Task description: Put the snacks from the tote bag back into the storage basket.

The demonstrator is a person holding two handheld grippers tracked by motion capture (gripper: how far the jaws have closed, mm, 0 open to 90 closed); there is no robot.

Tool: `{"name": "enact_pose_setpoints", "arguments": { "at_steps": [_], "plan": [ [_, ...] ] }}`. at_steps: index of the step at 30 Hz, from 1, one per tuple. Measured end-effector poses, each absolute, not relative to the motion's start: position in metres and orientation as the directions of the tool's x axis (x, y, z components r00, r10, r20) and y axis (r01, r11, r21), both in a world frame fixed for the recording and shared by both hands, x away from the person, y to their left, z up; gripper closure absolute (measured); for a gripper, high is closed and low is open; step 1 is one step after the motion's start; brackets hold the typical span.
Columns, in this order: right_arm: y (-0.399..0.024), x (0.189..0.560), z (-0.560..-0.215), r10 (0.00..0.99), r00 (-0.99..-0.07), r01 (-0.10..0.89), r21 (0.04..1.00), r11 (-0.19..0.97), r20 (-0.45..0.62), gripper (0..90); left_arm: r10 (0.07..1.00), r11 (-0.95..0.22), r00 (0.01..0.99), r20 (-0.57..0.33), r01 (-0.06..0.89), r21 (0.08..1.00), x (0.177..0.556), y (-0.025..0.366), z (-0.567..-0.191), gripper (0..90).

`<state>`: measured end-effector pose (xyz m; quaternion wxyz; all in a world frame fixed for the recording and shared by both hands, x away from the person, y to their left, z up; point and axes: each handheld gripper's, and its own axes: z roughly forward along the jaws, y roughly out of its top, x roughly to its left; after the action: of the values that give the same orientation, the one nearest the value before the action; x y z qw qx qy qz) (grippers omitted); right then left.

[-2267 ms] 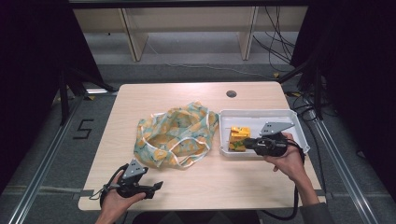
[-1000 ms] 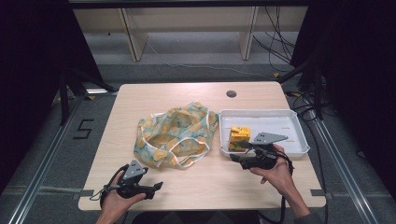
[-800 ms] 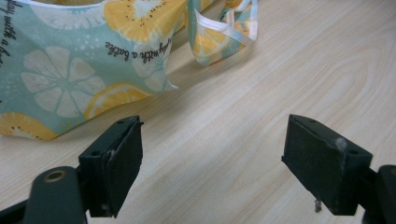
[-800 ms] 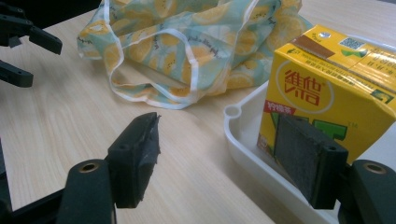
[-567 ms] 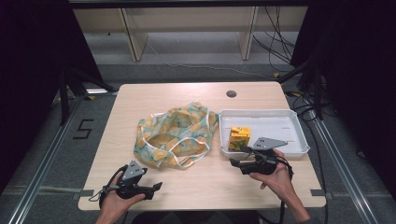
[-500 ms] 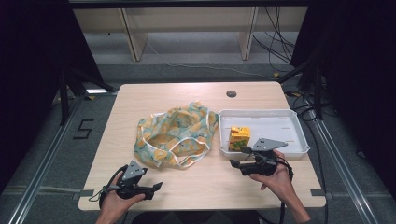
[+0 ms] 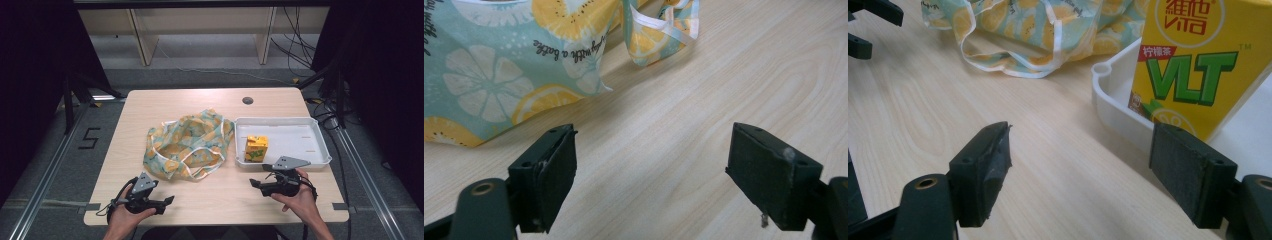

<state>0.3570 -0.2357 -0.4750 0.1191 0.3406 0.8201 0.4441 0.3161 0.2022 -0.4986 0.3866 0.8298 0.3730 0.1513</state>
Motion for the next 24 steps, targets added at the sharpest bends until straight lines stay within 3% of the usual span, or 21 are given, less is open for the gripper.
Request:
{"name": "enact_pose_setpoints", "arguments": {
  "at_steps": [24],
  "plan": [
    [-0.239,0.331,-0.485,0.688,-0.722,0.461,0.795,0.394,0.077,16.8,0.729,-0.431,0.684,-0.032,0.494,0.755,0.316,0.201,-0.500,19.5]
  ]
}}
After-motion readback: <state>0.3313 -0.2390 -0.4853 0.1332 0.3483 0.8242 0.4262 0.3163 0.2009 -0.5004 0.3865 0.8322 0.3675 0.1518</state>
